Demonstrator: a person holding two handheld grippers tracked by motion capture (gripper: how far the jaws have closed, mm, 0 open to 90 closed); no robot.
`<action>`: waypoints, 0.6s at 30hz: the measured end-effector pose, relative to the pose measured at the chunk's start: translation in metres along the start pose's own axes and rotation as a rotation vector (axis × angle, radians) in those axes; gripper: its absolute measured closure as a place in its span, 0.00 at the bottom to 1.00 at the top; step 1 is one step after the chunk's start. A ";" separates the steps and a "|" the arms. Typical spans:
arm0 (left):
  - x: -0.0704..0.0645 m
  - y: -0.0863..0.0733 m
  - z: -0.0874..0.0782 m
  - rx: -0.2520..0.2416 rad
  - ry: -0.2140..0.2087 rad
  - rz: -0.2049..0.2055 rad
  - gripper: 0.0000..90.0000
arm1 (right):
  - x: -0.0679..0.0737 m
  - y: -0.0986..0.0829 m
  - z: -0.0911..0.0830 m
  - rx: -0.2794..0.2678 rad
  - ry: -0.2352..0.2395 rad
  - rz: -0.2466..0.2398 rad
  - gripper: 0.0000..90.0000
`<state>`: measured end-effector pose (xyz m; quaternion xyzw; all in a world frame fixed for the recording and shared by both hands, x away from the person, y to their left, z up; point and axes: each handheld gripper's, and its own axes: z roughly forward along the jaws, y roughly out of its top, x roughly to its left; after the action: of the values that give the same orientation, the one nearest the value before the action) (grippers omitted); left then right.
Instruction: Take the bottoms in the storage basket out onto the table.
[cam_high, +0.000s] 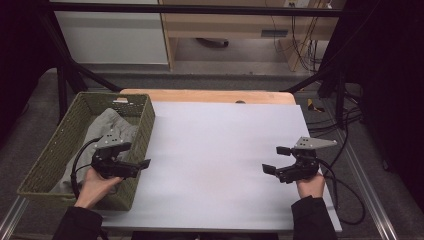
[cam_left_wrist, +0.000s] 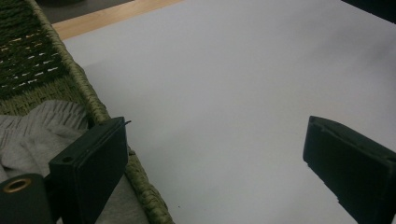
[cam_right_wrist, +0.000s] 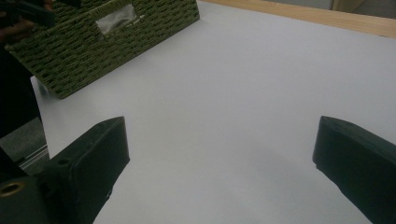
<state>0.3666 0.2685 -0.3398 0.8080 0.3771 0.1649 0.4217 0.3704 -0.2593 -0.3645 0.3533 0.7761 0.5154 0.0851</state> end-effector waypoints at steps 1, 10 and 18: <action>0.000 0.000 0.000 0.001 0.002 0.002 0.08 | 0.000 0.000 0.000 0.003 -0.002 -0.004 0.05; 0.000 0.002 -0.004 0.002 0.007 0.002 0.08 | 0.000 0.000 0.001 0.010 -0.001 -0.006 0.05; 0.001 0.004 -0.007 0.009 0.016 -0.003 0.08 | 0.000 0.000 0.000 0.006 0.000 -0.007 0.05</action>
<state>0.3654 0.2713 -0.3325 0.8079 0.3822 0.1690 0.4154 0.3707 -0.2595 -0.3647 0.3507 0.7790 0.5126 0.0860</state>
